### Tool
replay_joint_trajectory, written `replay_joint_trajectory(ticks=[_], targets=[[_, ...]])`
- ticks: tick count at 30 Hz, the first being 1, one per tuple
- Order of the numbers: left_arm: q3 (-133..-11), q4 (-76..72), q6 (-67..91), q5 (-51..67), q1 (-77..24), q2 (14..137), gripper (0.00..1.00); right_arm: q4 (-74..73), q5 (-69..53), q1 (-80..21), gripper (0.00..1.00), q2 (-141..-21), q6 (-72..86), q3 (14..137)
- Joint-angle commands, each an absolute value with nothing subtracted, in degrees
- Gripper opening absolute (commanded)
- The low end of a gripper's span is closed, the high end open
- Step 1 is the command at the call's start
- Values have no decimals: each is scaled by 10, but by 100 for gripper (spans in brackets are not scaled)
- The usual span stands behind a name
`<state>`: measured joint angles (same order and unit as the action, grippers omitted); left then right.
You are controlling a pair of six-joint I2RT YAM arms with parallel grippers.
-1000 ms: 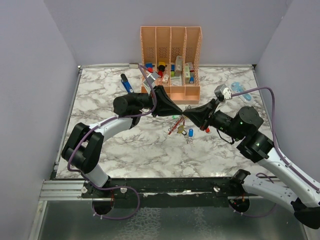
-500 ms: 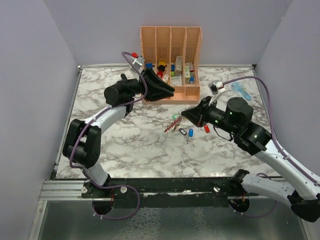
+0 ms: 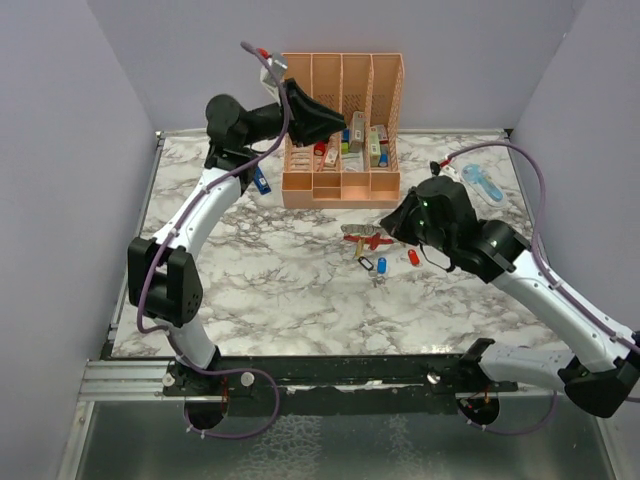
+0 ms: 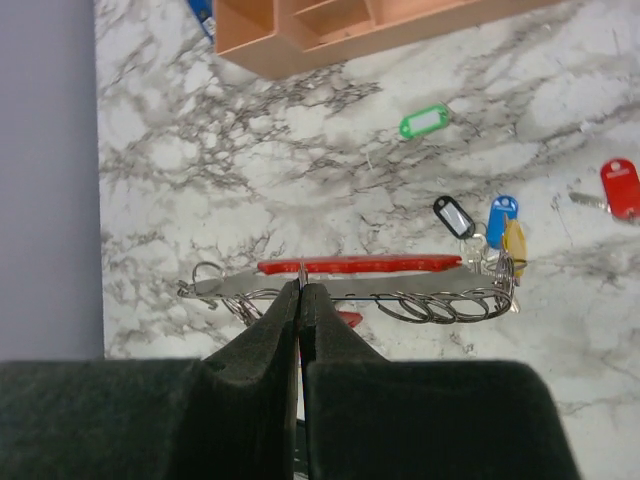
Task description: Put the keys on the keyring
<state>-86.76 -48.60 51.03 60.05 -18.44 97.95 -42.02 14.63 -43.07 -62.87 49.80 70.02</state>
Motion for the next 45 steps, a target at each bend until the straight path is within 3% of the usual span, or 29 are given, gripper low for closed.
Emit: replay_joint_trajectory(ticks=[1,5,9,16,21,26,30,34,38,45], targets=[[-953,-96,214,518,-185,979,29,-504,243,-432,1,-663,655,742],[-957,18,135,511,-184,948,23,-539,252,-432,1,-711,796,765],[-904,-18,178,529,-192,917,21,-617,246,-432,1,-770,949,819],[-858,-28,255,565,-225,905,21,-672,226,-419,1,-822,1071,899],[-836,-38,270,544,-229,890,21,-691,202,-404,1,-869,1092,980],[-882,110,7,450,-227,882,17,-714,179,-401,1,-932,1088,1083],[-881,110,-40,458,-206,873,16,-772,176,-401,1,-971,1115,1167],[-838,97,-79,511,-207,840,18,-758,168,-400,1,-956,1159,1157],[-728,-13,-122,517,-213,760,23,-760,164,-400,1,-957,1172,1172],[-735,-29,-166,467,-271,774,22,-752,114,-399,1,-964,1160,1195]])
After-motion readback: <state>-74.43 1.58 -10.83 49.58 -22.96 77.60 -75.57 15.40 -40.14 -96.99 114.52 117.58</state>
